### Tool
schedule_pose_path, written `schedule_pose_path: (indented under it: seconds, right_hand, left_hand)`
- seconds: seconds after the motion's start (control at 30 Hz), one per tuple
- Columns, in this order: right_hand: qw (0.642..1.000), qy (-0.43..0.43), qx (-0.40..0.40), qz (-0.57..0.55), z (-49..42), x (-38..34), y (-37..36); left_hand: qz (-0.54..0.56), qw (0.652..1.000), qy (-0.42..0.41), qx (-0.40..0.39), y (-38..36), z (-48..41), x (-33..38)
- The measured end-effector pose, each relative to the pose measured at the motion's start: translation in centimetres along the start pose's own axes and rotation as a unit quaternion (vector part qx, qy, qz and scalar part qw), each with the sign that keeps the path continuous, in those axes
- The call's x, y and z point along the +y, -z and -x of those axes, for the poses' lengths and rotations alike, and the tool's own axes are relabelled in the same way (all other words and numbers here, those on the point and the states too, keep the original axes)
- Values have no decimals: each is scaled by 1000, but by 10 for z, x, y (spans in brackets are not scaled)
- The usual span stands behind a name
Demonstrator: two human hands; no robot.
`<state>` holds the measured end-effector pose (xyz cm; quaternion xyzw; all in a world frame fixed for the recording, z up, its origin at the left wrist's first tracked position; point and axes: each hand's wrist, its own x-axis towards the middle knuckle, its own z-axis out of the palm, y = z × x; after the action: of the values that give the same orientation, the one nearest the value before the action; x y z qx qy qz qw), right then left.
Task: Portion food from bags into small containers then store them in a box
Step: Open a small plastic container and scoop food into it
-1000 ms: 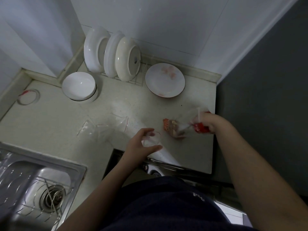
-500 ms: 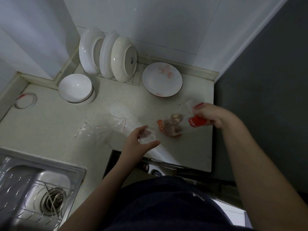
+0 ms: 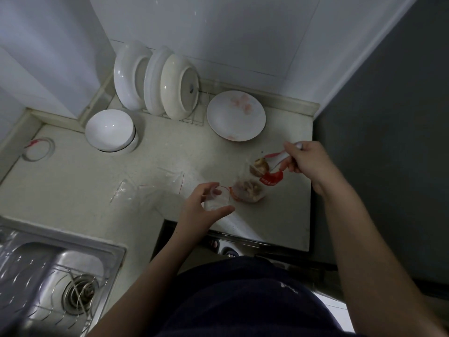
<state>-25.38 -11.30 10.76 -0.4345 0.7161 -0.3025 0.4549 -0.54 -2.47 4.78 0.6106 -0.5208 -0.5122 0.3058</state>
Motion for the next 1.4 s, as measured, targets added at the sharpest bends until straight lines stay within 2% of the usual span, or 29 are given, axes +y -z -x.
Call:
schedule_pose_path:
  seconds: [0.13,0.47,0.97,1.2,1.4]
  right_hand:
    - [999,6,32,-25,9,7,0]
    - [985,-62,69,-143,17,19,7]
    - [974,-73,96,-192,17,15,6]
    - [976,-51,78,-199,23,5,3]
    - [990,-2,18,-143,34,-8,-5]
  left_hand:
    - [-5,1000,2,-3,-1,0,1]
    - [-14,999,-32,-19,-5,-1,7]
    - [-6,998,-42,-39,-14,-2,15]
    - [-18,998,-47,-31,-16,-3,17]
    - [-14,998,-64,-13,-17,-3,21]
